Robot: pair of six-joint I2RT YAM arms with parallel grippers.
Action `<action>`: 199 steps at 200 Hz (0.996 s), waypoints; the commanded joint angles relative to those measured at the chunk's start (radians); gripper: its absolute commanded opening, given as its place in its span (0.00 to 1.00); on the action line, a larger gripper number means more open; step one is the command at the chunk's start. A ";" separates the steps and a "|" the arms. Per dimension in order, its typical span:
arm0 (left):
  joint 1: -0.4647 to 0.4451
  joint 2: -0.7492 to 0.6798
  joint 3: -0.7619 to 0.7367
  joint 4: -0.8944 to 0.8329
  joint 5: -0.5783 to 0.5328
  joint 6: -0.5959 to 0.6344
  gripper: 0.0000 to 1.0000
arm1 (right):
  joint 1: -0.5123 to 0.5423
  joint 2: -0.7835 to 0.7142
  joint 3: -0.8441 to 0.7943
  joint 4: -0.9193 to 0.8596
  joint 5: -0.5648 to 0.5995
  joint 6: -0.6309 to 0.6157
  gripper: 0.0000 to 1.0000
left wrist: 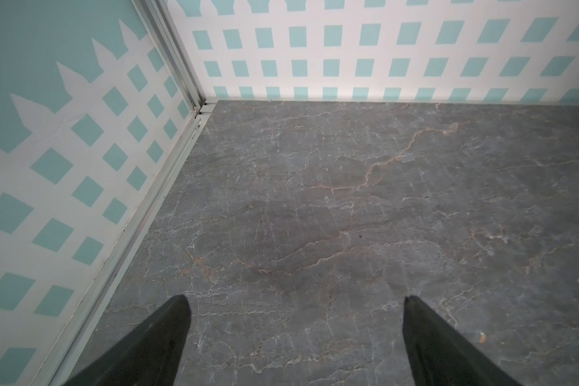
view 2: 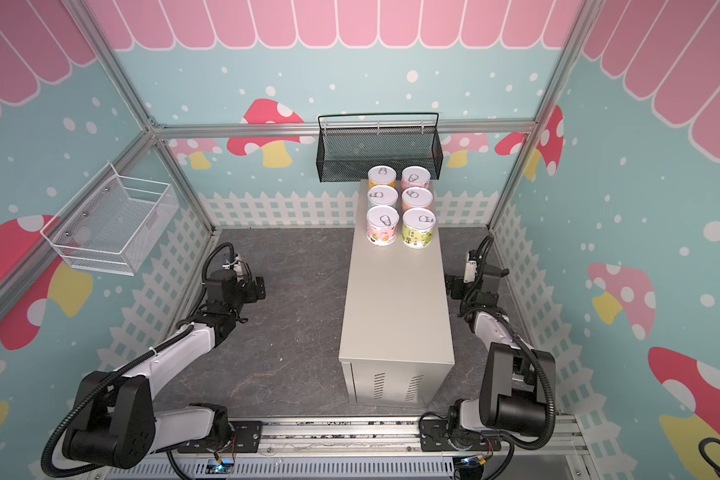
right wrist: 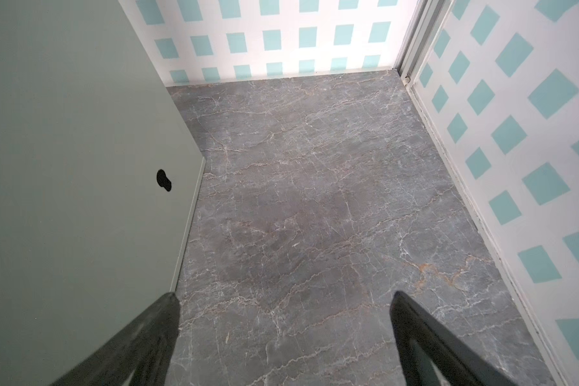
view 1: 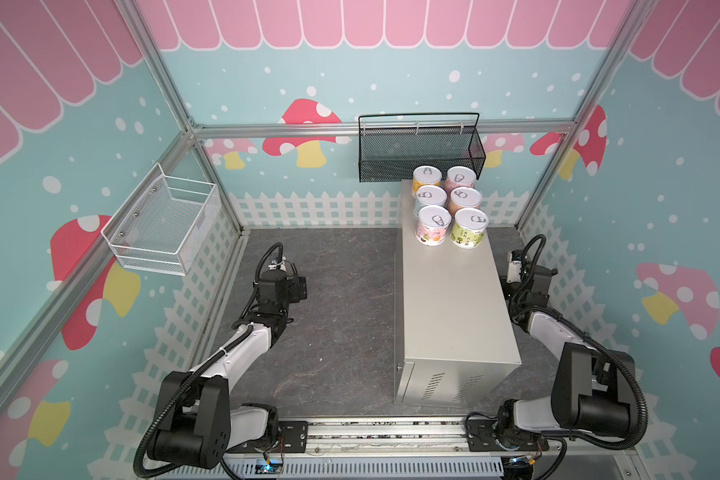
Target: Place and organize the canned foods onto the counter
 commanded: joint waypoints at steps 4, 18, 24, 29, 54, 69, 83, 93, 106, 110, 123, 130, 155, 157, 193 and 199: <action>0.006 0.046 -0.051 0.201 -0.048 0.041 0.99 | 0.007 -0.028 -0.132 0.291 0.061 -0.036 0.99; 0.006 0.090 -0.075 0.297 -0.004 0.048 0.99 | 0.010 -0.047 -0.225 0.442 0.045 -0.045 0.99; 0.006 0.114 -0.076 0.315 0.003 0.038 0.99 | 0.010 -0.051 -0.245 0.474 0.021 -0.064 0.99; 0.006 0.133 -0.074 0.326 0.014 0.034 0.99 | 0.015 -0.048 -0.245 0.470 0.028 -0.081 0.99; 0.006 0.194 -0.094 0.427 0.060 0.043 0.99 | 0.028 0.004 -0.273 0.535 0.045 -0.094 1.00; 0.009 0.204 -0.104 0.455 0.025 0.028 0.99 | 0.030 0.029 -0.288 0.577 0.041 -0.098 1.00; 0.015 0.216 -0.111 0.482 0.014 0.019 0.99 | 0.032 0.014 -0.314 0.611 0.025 -0.104 0.99; 0.021 0.214 -0.113 0.488 0.014 0.010 0.99 | 0.032 -0.001 -0.331 0.616 0.042 -0.100 0.99; 0.030 0.213 -0.141 0.537 0.012 -0.004 0.99 | 0.032 -0.022 -0.355 0.648 0.046 -0.100 0.99; 0.031 0.210 -0.152 0.554 0.012 -0.010 0.99 | 0.032 -0.028 -0.367 0.660 0.040 -0.102 0.99; 0.035 0.220 -0.202 0.651 0.009 -0.019 0.99 | 0.039 -0.067 -0.414 0.707 0.032 -0.096 0.99; 0.035 0.246 -0.222 0.720 0.008 -0.017 0.99 | 0.040 -0.089 -0.450 0.753 0.024 -0.080 0.99; 0.046 0.257 -0.224 0.733 0.025 -0.018 0.99 | 0.041 -0.124 -0.536 0.901 -0.012 -0.047 0.99; 0.046 0.263 -0.228 0.748 0.024 -0.014 0.99 | 0.041 -0.123 -0.541 0.915 -0.018 -0.044 0.99; 0.043 0.240 -0.220 0.688 0.018 -0.025 0.99 | 0.043 0.092 -0.574 1.190 -0.143 -0.039 0.99; 0.043 0.245 -0.221 0.698 0.018 -0.022 0.99 | 0.050 0.089 -0.537 1.158 -0.130 -0.047 1.00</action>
